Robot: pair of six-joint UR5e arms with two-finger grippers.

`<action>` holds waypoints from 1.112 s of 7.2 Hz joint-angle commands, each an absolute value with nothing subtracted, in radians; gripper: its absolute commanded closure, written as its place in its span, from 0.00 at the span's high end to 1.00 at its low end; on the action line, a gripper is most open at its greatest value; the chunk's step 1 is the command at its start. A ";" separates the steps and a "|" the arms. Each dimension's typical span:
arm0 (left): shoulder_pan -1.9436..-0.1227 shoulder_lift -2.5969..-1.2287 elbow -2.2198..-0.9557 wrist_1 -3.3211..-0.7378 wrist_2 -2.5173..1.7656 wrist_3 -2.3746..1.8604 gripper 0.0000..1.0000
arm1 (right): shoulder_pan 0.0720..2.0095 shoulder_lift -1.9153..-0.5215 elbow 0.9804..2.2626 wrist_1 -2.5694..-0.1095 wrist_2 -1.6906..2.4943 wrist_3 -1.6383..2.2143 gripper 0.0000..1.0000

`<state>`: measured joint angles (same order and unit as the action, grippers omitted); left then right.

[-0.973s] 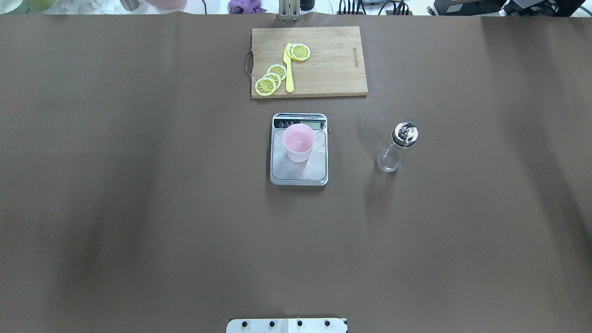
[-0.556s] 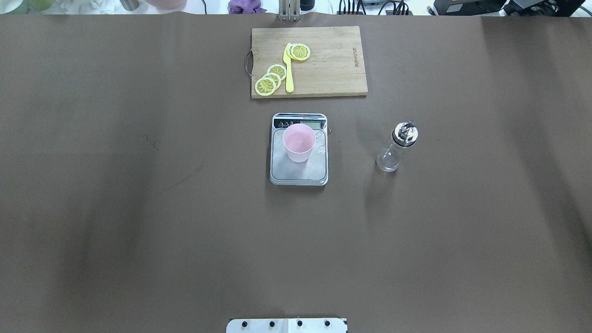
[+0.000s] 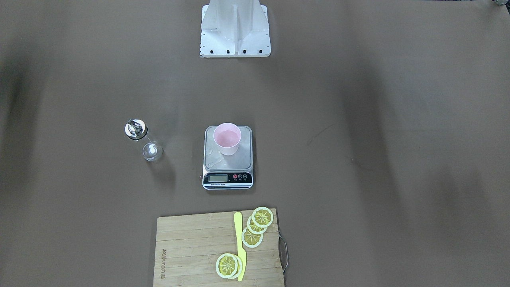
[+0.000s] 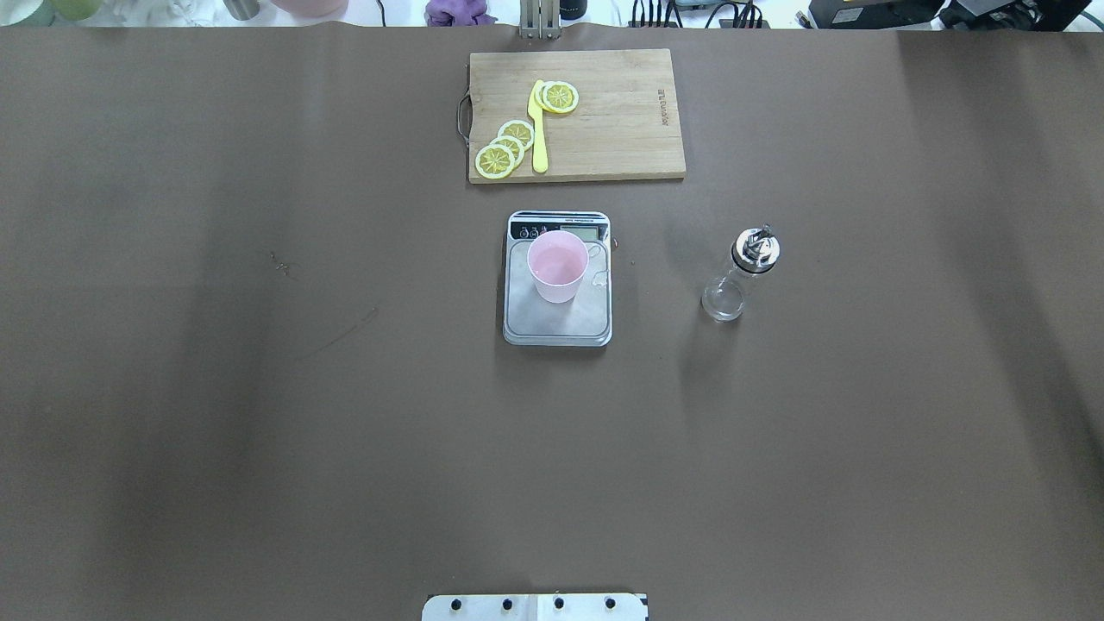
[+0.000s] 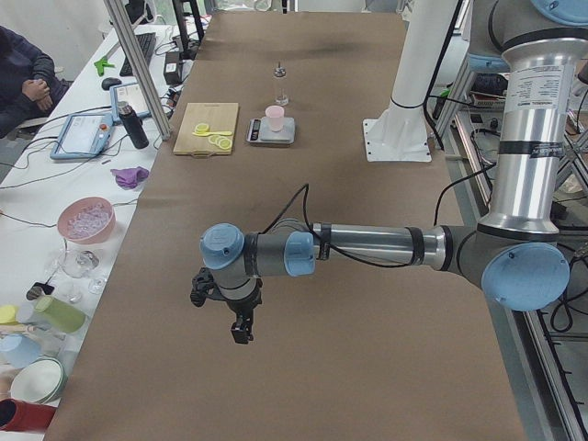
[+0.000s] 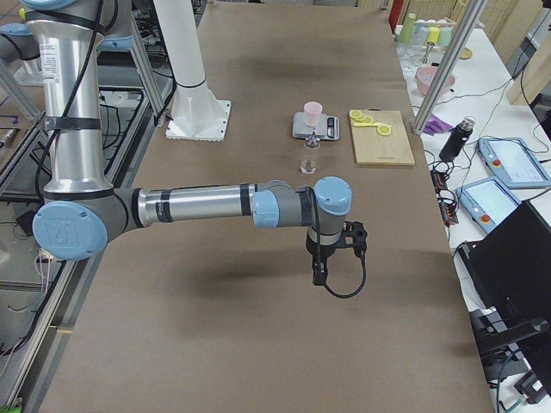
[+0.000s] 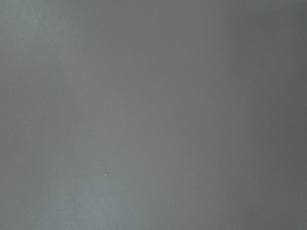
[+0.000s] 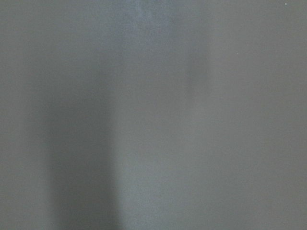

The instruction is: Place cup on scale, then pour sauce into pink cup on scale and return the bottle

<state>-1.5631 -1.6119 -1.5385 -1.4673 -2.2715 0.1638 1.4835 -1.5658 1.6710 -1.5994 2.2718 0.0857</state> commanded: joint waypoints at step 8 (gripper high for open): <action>-1.563 -1.624 -1.511 -1.503 -2.276 0.163 0.98 | 1.482 -1.600 1.742 -1.601 2.275 0.086 1.00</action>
<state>-1.5631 -1.6240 -1.5088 -1.5026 -2.2761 0.1624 1.4819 -1.5934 1.7315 -1.6003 2.2749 0.0859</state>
